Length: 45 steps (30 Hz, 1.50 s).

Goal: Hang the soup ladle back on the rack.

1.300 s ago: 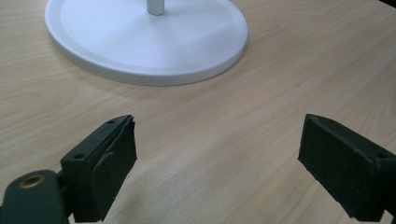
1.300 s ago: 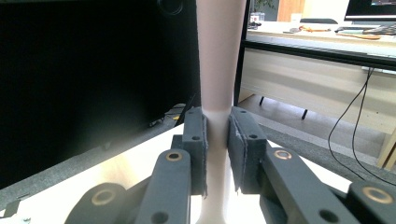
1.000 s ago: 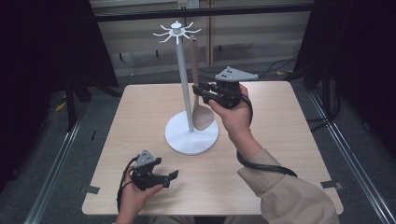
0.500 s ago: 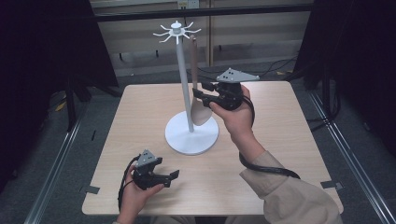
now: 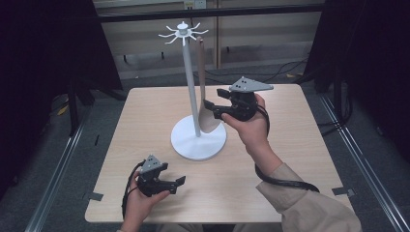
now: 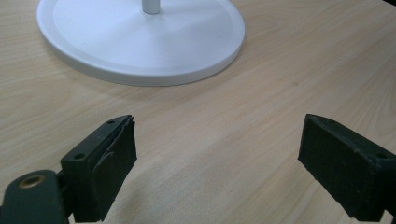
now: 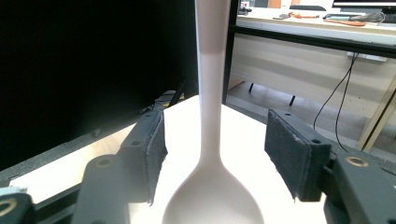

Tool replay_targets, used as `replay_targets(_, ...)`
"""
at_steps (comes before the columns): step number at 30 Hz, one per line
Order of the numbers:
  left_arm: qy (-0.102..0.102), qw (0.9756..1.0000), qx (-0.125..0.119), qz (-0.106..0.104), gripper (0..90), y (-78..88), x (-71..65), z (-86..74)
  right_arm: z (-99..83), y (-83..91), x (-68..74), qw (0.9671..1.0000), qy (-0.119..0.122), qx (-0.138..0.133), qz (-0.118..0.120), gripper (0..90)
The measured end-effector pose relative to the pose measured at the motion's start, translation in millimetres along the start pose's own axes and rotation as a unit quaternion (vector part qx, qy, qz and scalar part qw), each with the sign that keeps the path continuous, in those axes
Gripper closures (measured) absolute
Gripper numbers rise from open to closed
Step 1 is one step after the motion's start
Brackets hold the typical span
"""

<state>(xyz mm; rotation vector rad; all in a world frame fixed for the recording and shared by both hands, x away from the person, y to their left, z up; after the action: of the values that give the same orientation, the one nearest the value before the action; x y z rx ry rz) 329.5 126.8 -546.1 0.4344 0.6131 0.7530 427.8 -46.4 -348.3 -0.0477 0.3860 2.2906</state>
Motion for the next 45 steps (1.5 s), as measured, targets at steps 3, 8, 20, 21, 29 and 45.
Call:
replay_targets(3,-0.003,1.0000,0.003,0.000,11.0,-0.3,0.6,-0.5,-4.4,2.2,-2.0,1.0000,-0.003,0.001,0.000,35.0)
replay_targets(8,-0.003,1.0000,-0.001,-0.003,11.0,-2.0,-1.8,2.1,-17.7,8.6,-5.1,0.9999,-0.010,0.011,0.000,32.4)
replay_targets(20,-0.007,0.9999,0.006,-0.005,11.0,-5.6,-4.2,1.6,-38.0,23.1,-1.3,0.9995,-0.011,0.025,0.015,27.3)
replay_targets(21,-0.009,0.9999,0.007,-0.003,11.0,-6.7,-5.0,1.3,-42.3,26.2,-0.7,0.9994,-0.010,0.029,0.016,26.9)
replay_targets(29,-0.008,0.9999,0.008,-0.008,11.0,-8.4,-6.5,1.5,-54.6,34.3,0.2,0.9987,-0.018,0.038,0.029,21.0)
replay_targets(45,-0.008,0.9999,0.007,-0.007,11.1,-8.7,-6.7,1.7,-88.4,45.3,1.5,0.9973,-0.011,0.063,0.035,17.0)
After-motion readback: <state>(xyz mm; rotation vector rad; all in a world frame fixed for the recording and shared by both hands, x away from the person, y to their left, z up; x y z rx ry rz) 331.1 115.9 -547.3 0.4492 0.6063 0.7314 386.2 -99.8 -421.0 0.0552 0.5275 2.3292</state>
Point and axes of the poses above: each handheld gripper's, and its own axes: y roughly backward along the jaws, z roughly out of its top, x roughly to its left, the point moved 10 cm from there along -y, roughly forward along the jaws, and after that the axes turned 13 degrees about y, right-handed, at the moved point
